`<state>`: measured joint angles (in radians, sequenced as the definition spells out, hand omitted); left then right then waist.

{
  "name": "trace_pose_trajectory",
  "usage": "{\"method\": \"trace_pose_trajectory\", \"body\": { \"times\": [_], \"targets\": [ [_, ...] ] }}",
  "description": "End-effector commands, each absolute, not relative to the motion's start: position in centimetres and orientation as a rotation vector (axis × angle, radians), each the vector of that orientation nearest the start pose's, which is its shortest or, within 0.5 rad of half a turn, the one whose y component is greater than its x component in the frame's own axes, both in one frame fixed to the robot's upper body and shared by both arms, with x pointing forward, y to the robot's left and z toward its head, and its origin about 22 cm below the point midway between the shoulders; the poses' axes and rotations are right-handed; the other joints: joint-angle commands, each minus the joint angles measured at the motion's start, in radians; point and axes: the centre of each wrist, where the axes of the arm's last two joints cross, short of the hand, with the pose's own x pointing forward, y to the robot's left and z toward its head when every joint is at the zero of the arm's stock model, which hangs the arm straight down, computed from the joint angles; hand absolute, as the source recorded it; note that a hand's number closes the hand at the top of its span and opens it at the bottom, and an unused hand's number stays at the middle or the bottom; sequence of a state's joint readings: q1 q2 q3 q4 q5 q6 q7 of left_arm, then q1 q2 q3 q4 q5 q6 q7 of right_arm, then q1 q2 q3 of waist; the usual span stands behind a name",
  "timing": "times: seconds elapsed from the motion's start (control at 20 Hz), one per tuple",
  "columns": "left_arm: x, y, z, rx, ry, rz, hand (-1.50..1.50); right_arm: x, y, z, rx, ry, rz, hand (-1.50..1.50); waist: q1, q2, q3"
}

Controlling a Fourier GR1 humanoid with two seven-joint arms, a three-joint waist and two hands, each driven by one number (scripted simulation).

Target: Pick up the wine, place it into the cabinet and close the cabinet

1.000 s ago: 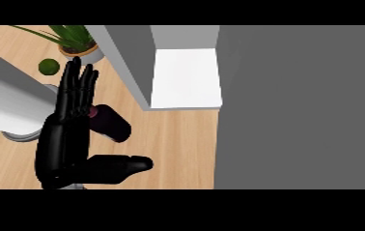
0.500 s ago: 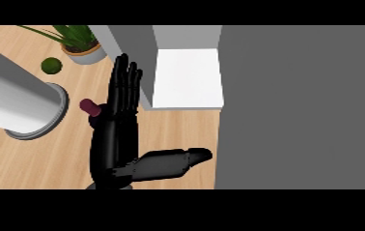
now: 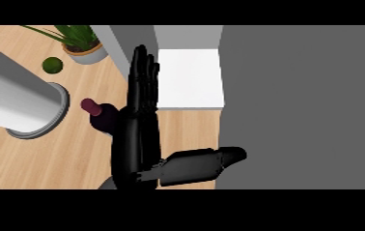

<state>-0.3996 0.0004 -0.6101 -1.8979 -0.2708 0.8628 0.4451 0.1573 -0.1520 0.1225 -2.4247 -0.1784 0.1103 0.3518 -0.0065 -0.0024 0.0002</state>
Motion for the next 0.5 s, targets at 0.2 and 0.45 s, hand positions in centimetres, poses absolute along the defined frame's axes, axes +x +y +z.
{"method": "trace_pose_trajectory", "body": {
  "times": [0.2, 0.45],
  "targets": [
    [20.4, 8.6, 18.0, 0.0, -1.892, 0.251, -1.5, 12.9, -22.1, 19.0, 0.198, -1.929, 0.237, -1.5, 0.009, -0.002, 0.0],
    [19.4, 7.4, 17.0, 0.06, -1.894, 0.271, -1.5, 13.3, -21.5, 19.1, 0.205, -1.927, 0.227, -1.5, 0.007, -0.002, 0.0]
  ]
}}
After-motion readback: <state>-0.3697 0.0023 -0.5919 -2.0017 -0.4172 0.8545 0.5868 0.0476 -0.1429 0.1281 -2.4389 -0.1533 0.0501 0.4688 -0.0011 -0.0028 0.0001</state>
